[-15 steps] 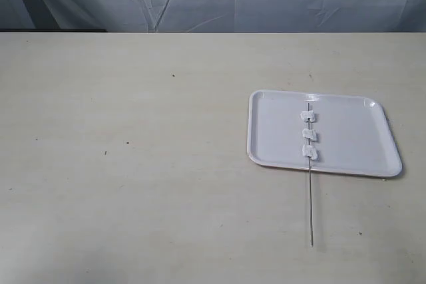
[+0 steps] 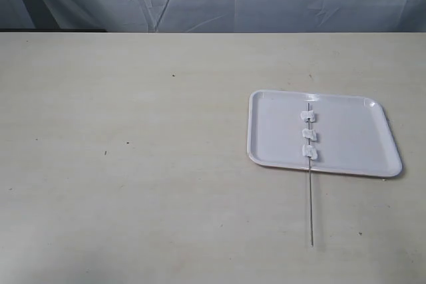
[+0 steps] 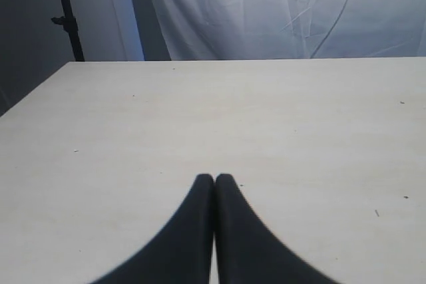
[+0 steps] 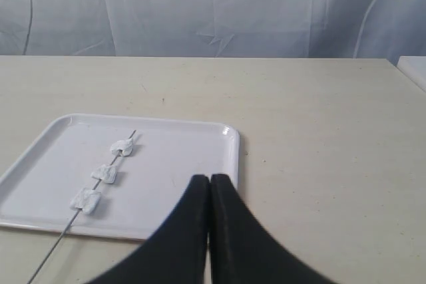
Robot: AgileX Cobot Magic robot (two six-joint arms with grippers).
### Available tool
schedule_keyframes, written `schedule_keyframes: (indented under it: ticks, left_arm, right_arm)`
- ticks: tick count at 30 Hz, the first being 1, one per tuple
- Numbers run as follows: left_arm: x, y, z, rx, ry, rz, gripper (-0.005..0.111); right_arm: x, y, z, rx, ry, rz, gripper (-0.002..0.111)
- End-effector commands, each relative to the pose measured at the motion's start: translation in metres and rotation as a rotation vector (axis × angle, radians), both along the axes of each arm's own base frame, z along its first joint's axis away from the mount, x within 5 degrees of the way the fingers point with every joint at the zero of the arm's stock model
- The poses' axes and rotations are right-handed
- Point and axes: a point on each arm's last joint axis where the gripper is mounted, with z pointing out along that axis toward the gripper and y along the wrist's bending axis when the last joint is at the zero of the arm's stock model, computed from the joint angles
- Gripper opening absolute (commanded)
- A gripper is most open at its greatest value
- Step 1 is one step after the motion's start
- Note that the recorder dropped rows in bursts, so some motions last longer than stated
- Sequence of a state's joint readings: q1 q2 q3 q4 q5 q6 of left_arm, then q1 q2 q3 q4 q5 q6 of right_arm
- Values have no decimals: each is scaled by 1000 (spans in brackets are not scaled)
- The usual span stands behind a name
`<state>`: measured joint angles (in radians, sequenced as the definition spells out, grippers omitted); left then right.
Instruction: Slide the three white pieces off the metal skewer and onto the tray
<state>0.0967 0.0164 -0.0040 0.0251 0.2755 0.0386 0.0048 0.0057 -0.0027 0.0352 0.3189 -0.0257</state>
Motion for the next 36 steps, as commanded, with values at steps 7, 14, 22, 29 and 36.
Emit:
schedule_keyframes:
  ticks: [7,14,22,29,36]
  left_arm:
    - [-1,1,0,57,-7,6,0]
    - [-1,4,1,155,-5,12,0]
    - [1,1,13,110,-145,0,0]
    - [1,0,23,66,-264,-7,0]
    - [1,-1,28,74,-317,-10,0]
  right_arm:
    - [0,0,0,1,-10,-5,0]
    - [0,0,0,1,-10,-5,0]
    - [1,0,3,4,-45,-6,0]
    - [1,0,3,4,-46,-6,0]
    - [1,-1,5,-3,-71,-7,0]
